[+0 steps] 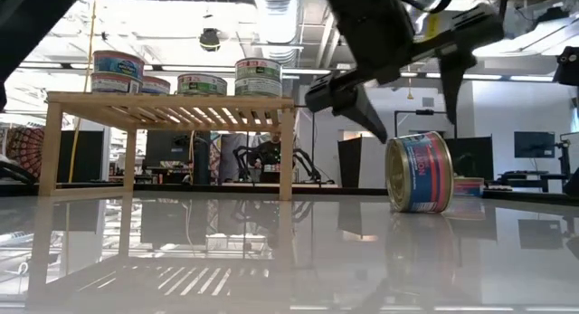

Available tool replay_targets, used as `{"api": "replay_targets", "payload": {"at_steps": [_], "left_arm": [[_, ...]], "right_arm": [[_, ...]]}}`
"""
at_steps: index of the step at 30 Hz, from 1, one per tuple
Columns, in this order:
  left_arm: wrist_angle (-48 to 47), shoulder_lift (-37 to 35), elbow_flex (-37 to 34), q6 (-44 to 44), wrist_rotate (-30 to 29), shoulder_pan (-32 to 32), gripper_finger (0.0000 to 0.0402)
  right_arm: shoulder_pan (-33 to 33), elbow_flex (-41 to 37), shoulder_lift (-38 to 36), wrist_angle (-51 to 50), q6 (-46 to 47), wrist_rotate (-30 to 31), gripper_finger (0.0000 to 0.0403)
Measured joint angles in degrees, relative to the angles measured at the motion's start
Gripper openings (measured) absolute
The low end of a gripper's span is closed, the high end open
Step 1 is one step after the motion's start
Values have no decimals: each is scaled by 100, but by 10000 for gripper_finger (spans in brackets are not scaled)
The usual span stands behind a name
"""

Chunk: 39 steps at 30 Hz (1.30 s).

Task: Stack canned seafood by type on shelf
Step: Put the blue tuna on the shelf

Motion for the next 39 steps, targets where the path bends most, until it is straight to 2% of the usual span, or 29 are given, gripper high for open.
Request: {"api": "replay_targets", "payload": {"at_steps": [3,7,22,26,32,34,39], "left_arm": [[-225,68,144,-145,108,47,329],[-233,81,-62,-490,284,136,329],[-218,428,-76,-248,767,324,325],[-188,435,-79,-242,896,436,280],[-211,433,-78,-211,970,694,159],[-238,432,-75,-204,1054,810,159],[92,349,-75,375,2052,1023,159]], "right_arm": [[0,0,0,-3,0,0,28],[0,0,0,-25,-2,0,28],[0,0,2,-88,2,66,28],[0,0,2,-83,2,68,28],[0,0,2,-70,1,68,28],[0,0,2,-71,0,68,28],[0,0,2,-75,0,68,28]]}}
